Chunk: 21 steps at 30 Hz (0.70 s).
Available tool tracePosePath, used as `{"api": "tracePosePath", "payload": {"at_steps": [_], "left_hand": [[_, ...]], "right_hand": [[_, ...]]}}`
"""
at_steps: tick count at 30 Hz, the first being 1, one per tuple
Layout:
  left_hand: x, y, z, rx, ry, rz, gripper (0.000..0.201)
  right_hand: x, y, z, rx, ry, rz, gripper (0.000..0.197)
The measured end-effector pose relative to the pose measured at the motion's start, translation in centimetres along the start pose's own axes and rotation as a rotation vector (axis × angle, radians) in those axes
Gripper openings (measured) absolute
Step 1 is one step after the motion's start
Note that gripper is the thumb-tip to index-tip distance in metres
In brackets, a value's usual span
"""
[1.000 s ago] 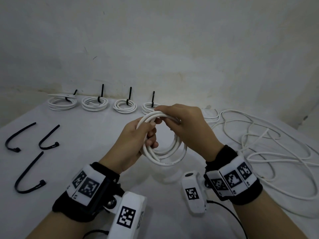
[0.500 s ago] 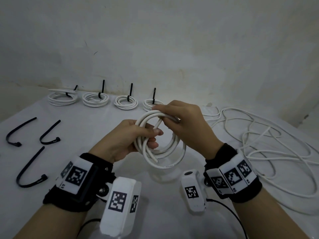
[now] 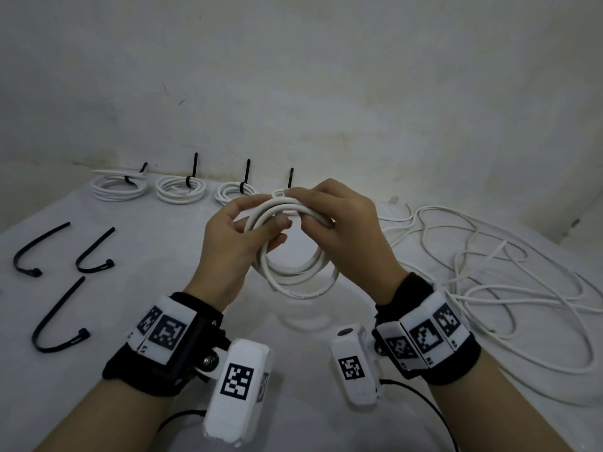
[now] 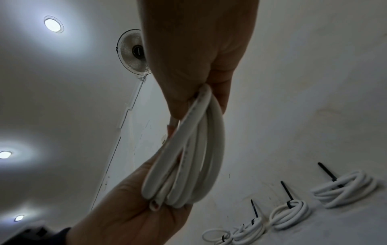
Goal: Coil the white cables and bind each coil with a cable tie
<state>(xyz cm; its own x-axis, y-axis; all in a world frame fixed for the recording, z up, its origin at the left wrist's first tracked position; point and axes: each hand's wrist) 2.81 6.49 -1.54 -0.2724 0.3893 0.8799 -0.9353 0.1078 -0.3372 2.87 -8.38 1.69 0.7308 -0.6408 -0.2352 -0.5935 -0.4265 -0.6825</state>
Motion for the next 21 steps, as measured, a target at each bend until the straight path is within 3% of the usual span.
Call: {"api": "tracePosePath", "payload": {"at_steps": [3, 9, 17, 19, 21], "left_hand": [[0.0, 0.0, 0.1, -0.046, 0.044, -0.028, 0.059], [0.0, 0.1, 0.4, -0.211, 0.082, -0.096, 0.028], [-0.5, 0.2, 0.6, -0.128, -0.101, -0.003, 0.020], [-0.6, 0.3, 0.6, -0.129, -0.122, 0.002, 0.019], [-0.6, 0.2, 0.6, -0.129, -0.139, 0.001, 0.018]], "right_hand": [[-0.1, 0.1, 0.1, 0.051, -0.002, 0.021, 0.030], [0.7, 0.1, 0.0, 0.167, -0.093, 0.123, 0.032], [1.7, 0.7, 0.0, -0.099, 0.010, 0.070, 0.036], [1.7, 0.8, -0.3, -0.124, 0.068, 0.070, 0.036], [1.7, 0.6, -0.5, -0.098, -0.028, 0.101, 0.031]]}}
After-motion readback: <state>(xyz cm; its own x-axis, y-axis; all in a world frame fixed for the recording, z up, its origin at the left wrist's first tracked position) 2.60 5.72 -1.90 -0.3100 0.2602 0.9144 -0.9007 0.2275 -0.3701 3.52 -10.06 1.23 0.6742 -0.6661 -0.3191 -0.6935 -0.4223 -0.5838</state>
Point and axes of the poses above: each hand's wrist, its own y-axis away from the middle knuckle, its own z-axis out of the palm, x = y × z, and after that the axes turned 10 degrees about -x, right-handed
